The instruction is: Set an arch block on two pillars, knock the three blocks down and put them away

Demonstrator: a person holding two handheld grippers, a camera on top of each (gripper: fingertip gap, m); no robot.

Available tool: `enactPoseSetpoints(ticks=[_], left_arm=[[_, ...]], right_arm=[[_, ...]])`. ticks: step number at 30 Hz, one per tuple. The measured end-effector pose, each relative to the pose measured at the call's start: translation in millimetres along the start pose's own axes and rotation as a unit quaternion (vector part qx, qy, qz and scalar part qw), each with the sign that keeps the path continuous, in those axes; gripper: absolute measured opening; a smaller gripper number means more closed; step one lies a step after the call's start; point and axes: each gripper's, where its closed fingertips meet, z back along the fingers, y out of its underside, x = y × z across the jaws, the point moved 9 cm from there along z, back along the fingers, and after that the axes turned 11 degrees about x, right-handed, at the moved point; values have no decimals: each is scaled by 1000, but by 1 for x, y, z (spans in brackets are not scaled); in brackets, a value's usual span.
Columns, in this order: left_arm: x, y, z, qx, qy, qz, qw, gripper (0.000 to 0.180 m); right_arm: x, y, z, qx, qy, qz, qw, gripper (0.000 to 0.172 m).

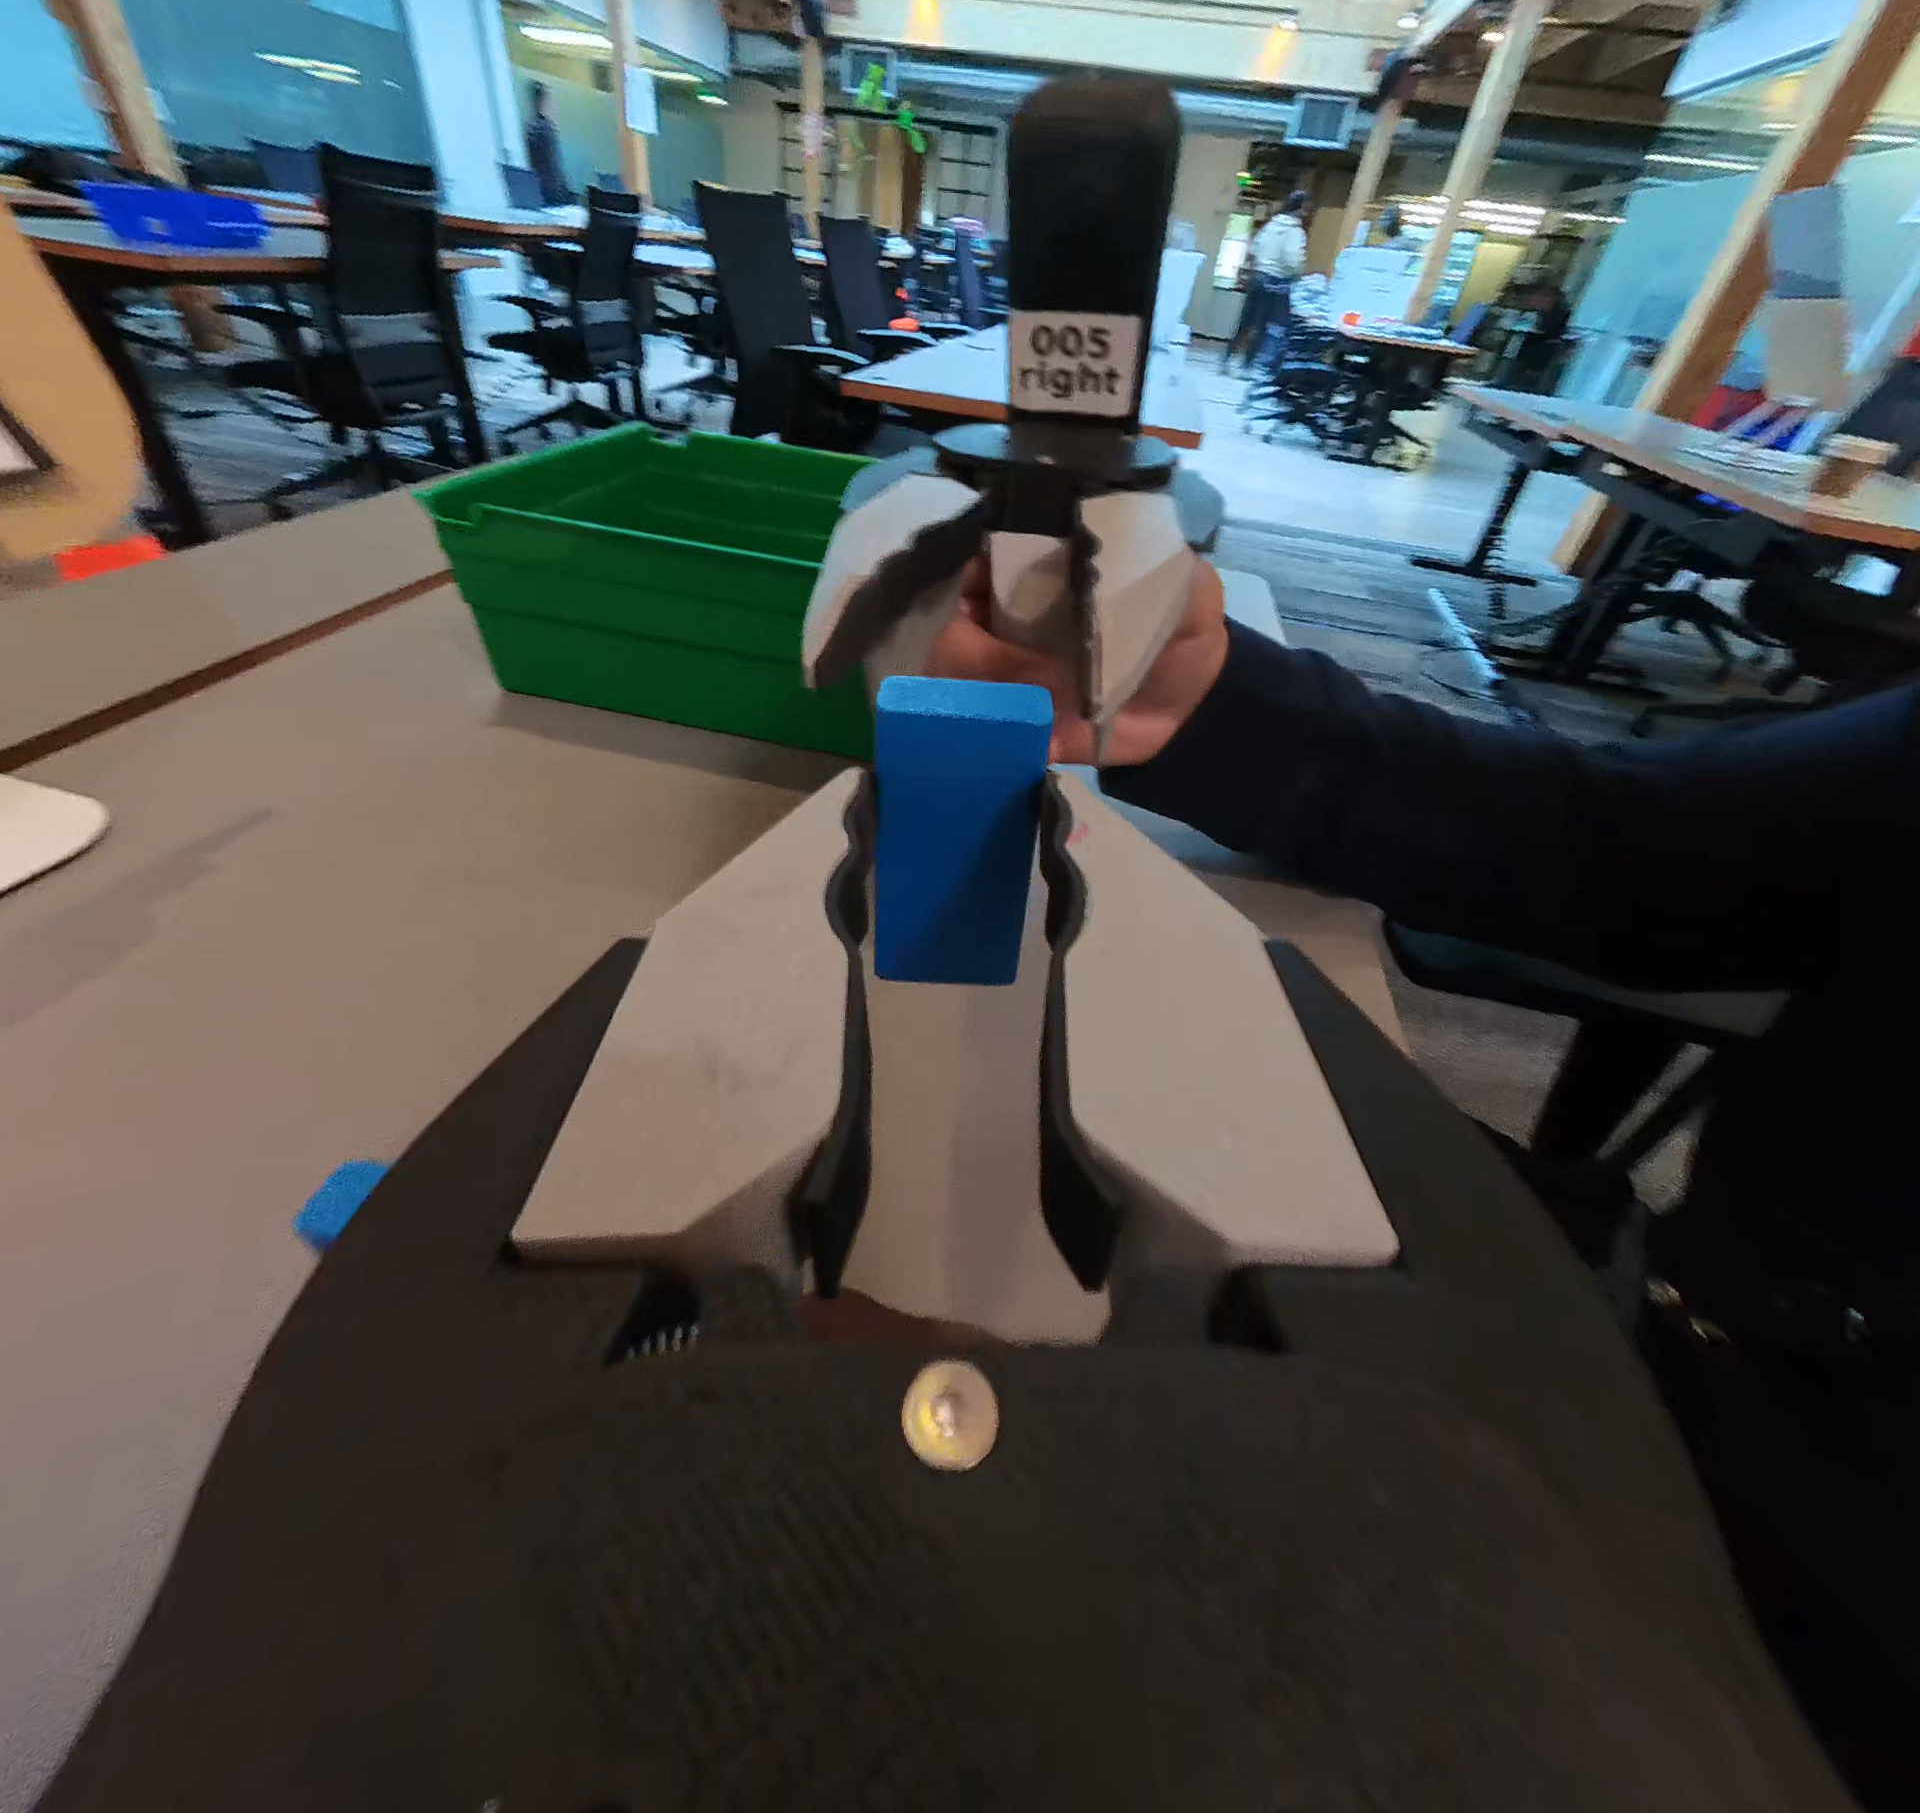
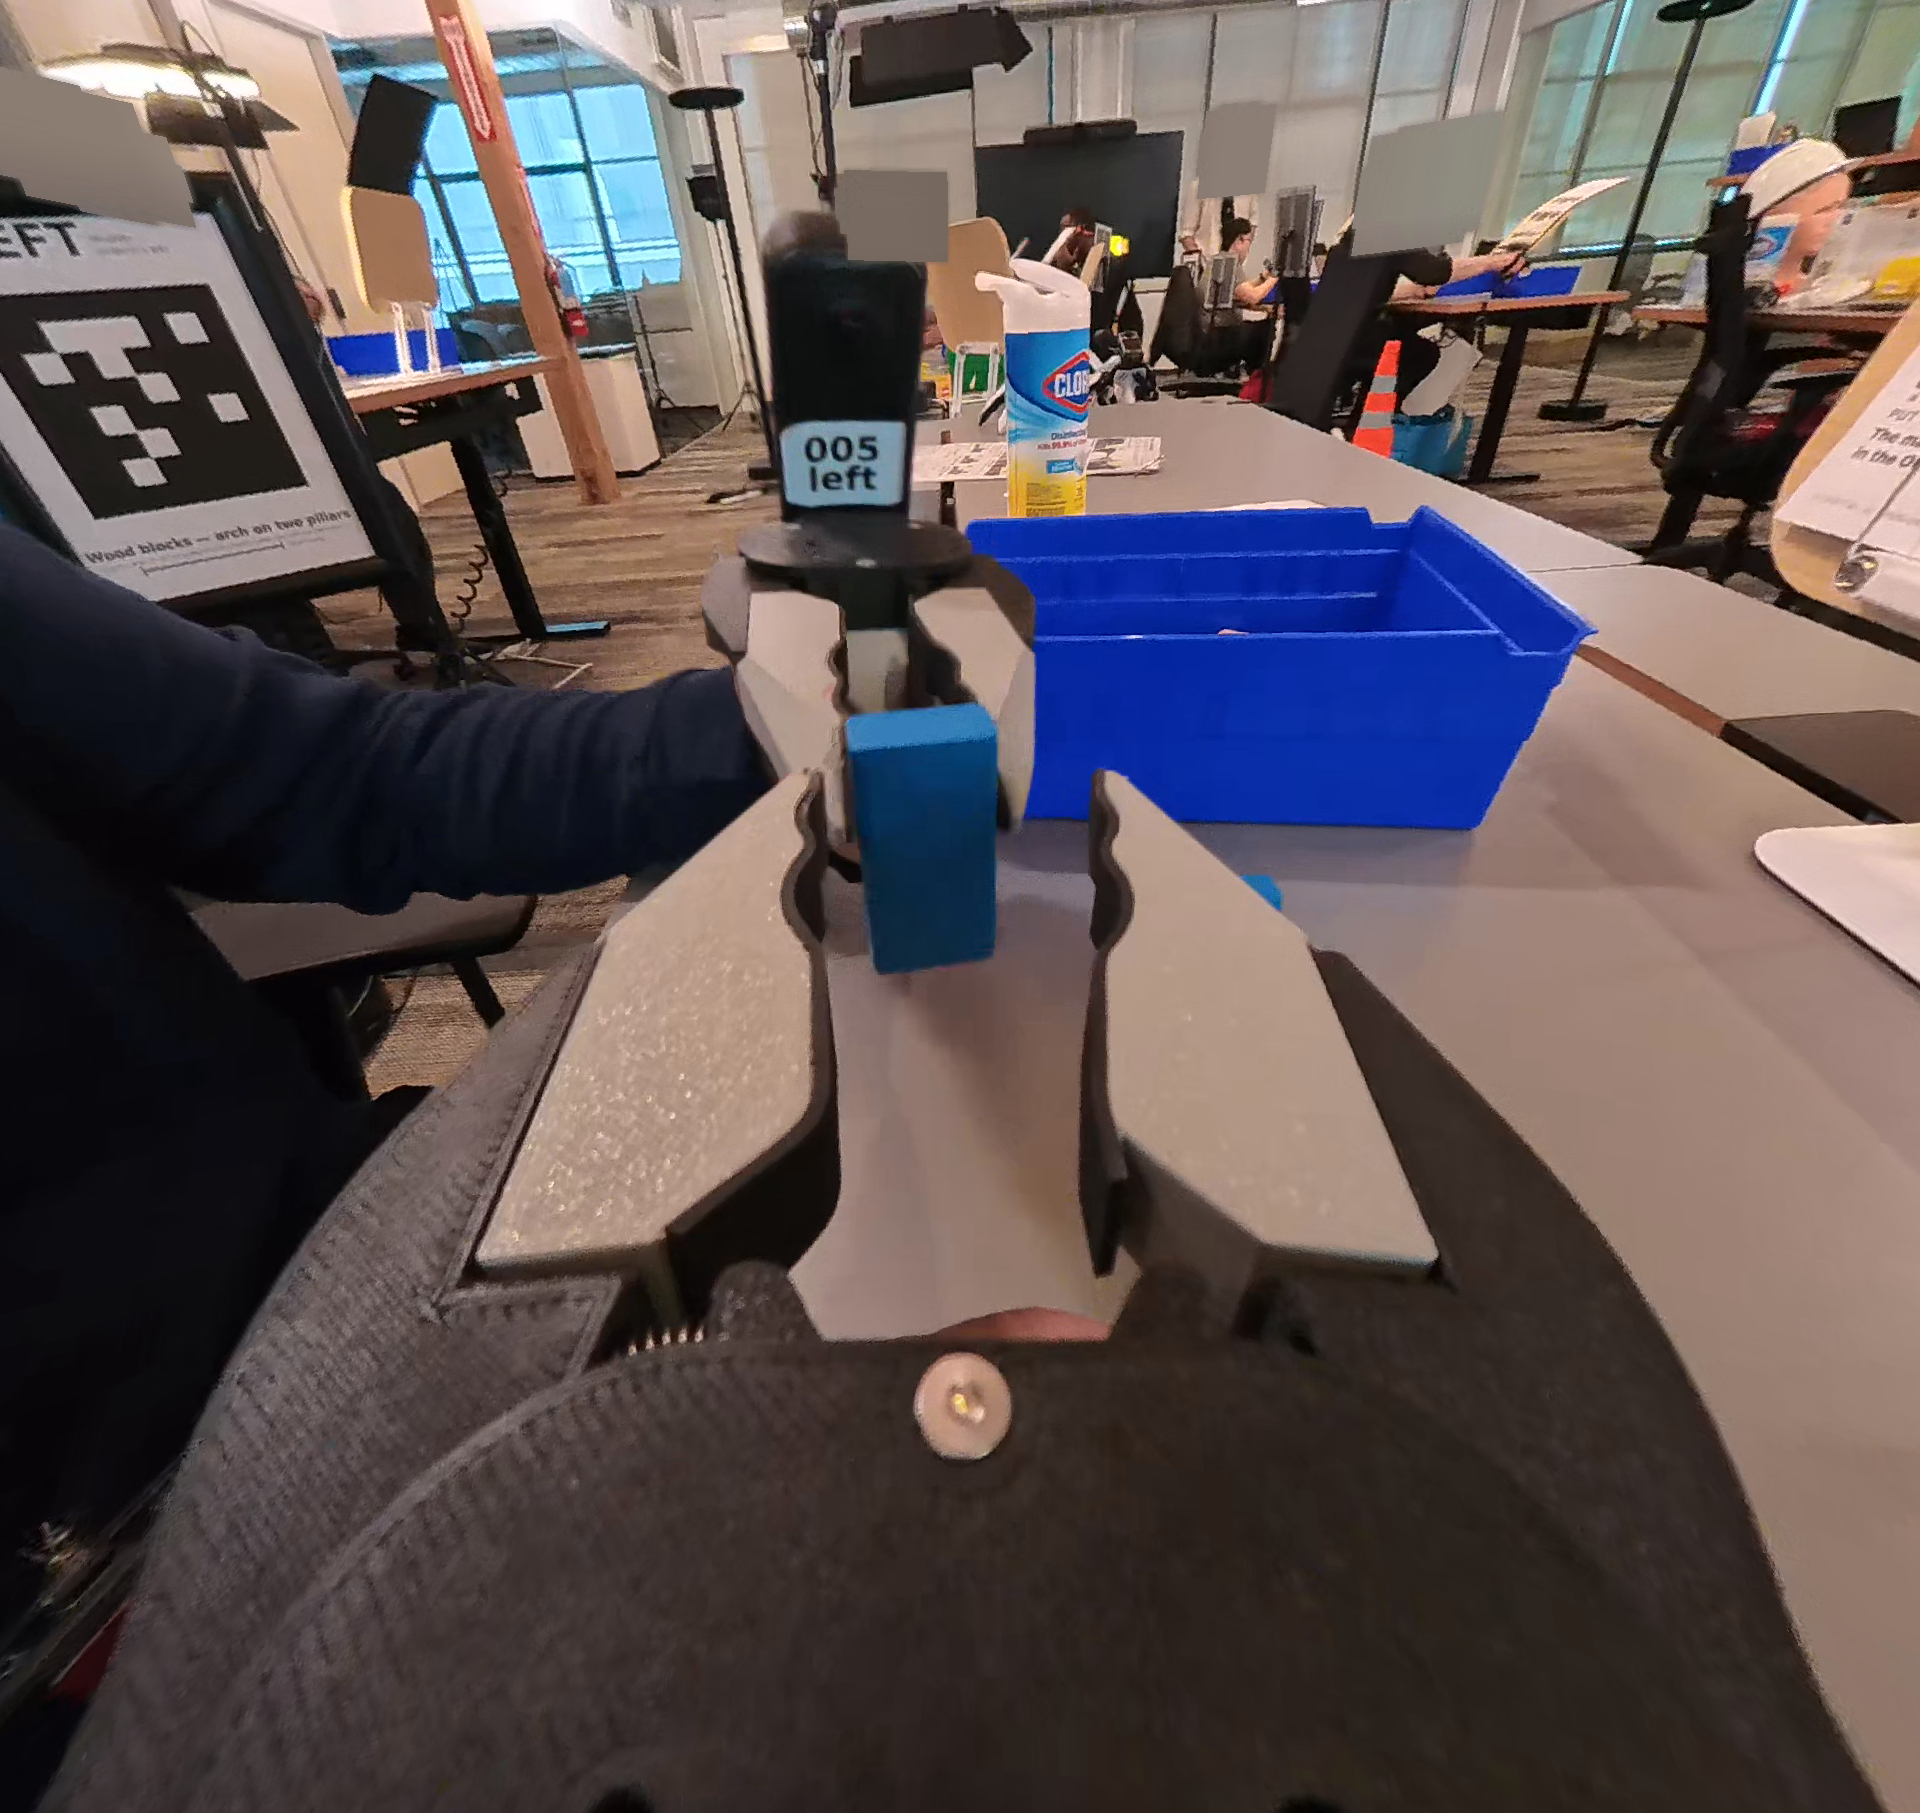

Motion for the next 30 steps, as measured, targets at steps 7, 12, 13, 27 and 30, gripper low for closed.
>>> enactPoseSetpoints(ticks=[7, 12, 13, 27, 30], left_arm=[[-1, 11, -4, 11, 23, -11, 1000, 29], [-5, 12, -3, 10, 13, -23, 1000, 29], [-6, 12, -3, 10, 10, -25, 1000, 29], [-5, 12, -5, 4, 13, -13, 1000, 29], [-6, 11, -5, -5, 15, -10, 1000, 30]], right_arm=[[4, 4, -8, 16, -43, -11, 999, 45], [6, 7, -17, 33, -37, -6, 999, 39], [6, 8, -19, 34, -38, -5, 999, 36], [10, 6, -22, 17, -33, 12, 999, 31], [11, 5, -22, 6, -34, 12, 999, 31]])
